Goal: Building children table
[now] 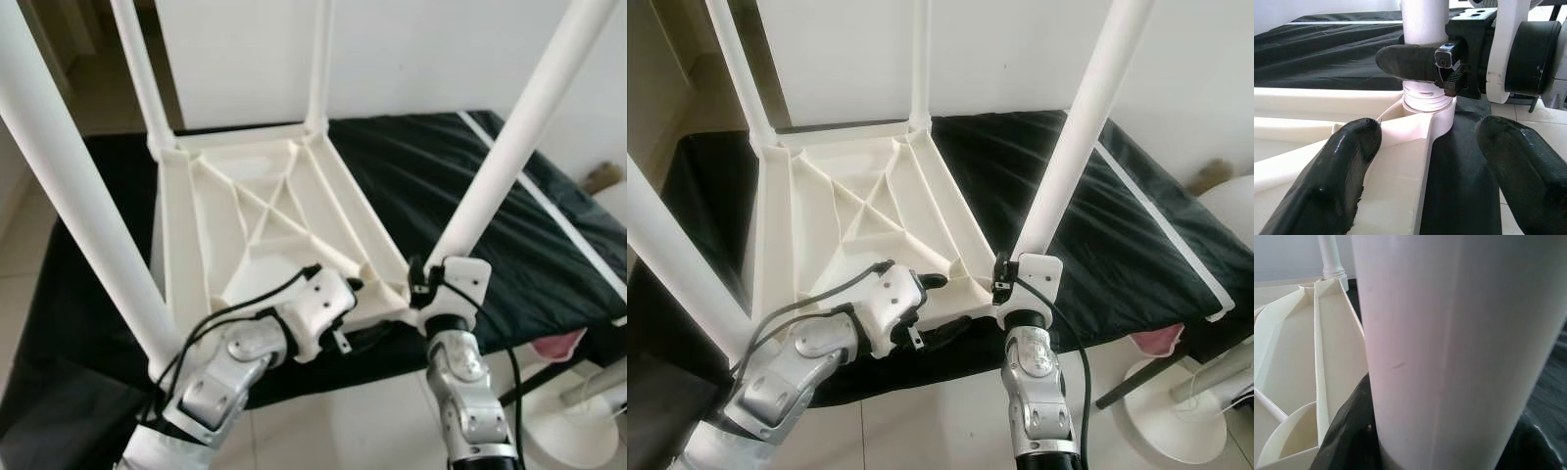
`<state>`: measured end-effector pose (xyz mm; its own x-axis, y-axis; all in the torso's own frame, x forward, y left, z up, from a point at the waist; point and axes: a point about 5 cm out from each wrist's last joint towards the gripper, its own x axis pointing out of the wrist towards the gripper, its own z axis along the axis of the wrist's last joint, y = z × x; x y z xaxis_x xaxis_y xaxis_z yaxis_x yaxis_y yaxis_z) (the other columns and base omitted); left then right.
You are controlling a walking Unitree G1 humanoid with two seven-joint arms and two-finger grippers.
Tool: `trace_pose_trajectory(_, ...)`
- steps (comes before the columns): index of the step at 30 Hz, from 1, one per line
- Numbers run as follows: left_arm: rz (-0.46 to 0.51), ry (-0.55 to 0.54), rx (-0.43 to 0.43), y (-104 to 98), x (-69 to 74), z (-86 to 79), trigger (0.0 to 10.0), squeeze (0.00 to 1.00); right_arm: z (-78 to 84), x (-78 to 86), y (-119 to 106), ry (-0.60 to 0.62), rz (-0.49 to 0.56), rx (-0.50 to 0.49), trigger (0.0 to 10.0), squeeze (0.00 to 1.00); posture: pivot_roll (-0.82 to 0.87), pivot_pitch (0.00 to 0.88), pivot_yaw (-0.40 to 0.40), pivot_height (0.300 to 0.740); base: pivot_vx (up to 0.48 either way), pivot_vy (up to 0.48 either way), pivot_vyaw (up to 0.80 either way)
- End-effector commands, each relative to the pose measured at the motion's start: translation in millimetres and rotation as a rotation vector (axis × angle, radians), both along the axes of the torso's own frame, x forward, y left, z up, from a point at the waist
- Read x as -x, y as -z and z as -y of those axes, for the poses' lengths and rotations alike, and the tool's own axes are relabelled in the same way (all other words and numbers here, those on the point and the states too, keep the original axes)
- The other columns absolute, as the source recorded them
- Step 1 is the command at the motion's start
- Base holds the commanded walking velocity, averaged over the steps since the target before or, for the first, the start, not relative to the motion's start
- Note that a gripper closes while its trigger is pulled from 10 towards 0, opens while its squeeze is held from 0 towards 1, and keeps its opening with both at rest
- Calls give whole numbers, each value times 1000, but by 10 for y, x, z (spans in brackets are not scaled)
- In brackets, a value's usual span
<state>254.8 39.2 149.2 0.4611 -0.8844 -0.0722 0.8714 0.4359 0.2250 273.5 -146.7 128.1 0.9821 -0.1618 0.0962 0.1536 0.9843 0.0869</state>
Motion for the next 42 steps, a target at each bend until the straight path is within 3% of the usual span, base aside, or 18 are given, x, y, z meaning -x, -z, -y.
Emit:
trace_pose_trajectory(1, -17, 64, 9, -25, 26, 40, 10000, 0, -20, 36, 113, 28, -59, -34, 10000, 0, -21, 9, -67, 740, 0, 0, 0)
trace_pose_trajectory(7, -27, 71, 23, -31, 39, 59, 10000, 0, -16, 43, 99, 42, -59, -34, 10000, 0, -27, 9, -67, 740, 0, 0, 0)
trace_pose_trajectory(8, -28, 70, 23, -30, 38, 59, 10000, 0, -18, 45, 96, 39, -57, -34, 10000, 1000, -27, 9, -67, 740, 0, 0, 0)
trace_pose_trajectory(19, -25, 73, 24, -35, 30, 61, 10000, 0, -4, 24, 8, -1, -8, -55, 10000, 1000, -28, 8, -70, 740, 0, 0, 0)
trace_pose_trajectory(20, -26, 74, 24, -37, 32, 56, 10000, 0, -11, 12, -18, -28, 4, -55, 10000, 545, -26, 7, -70, 740, 0, 0, 0)
trace_pose_trajectory(23, -26, 74, 24, -38, 34, 52, 10000, 0, -16, 8, -28, -41, 7, -55, 10000, 545, -26, 7, -70, 740, 0, 0, 0)
trace_pose_trajectory(24, -26, 73, 23, -39, 33, 47, 10000, 0, -24, 7, -40, -78, 13, -56, 10000, 0, -25, 8, -70, 740, 0, 0, 0)
trace_pose_trajectory(30, -27, 72, 23, -40, 28, 45, 10000, 0, -8, 8, -59, -140, 26, -36, 10000, 0, -26, 9, -66, 740, 0, 0, 0)
trace_pose_trajectory(36, -25, 75, 22, -48, 22, 41, 10000, 0, 190, -35, -101, -246, 32, 30, 10000, 0, -29, 11, -61, 740, 0, 0, 0)
trace_pose_trajectory(42, -24, 77, 23, -56, 14, 43, 10000, 0, 280, -73, -126, -332, 26, 74, 10000, 0, -31, 17, -58, 740, 0, 0, 0)
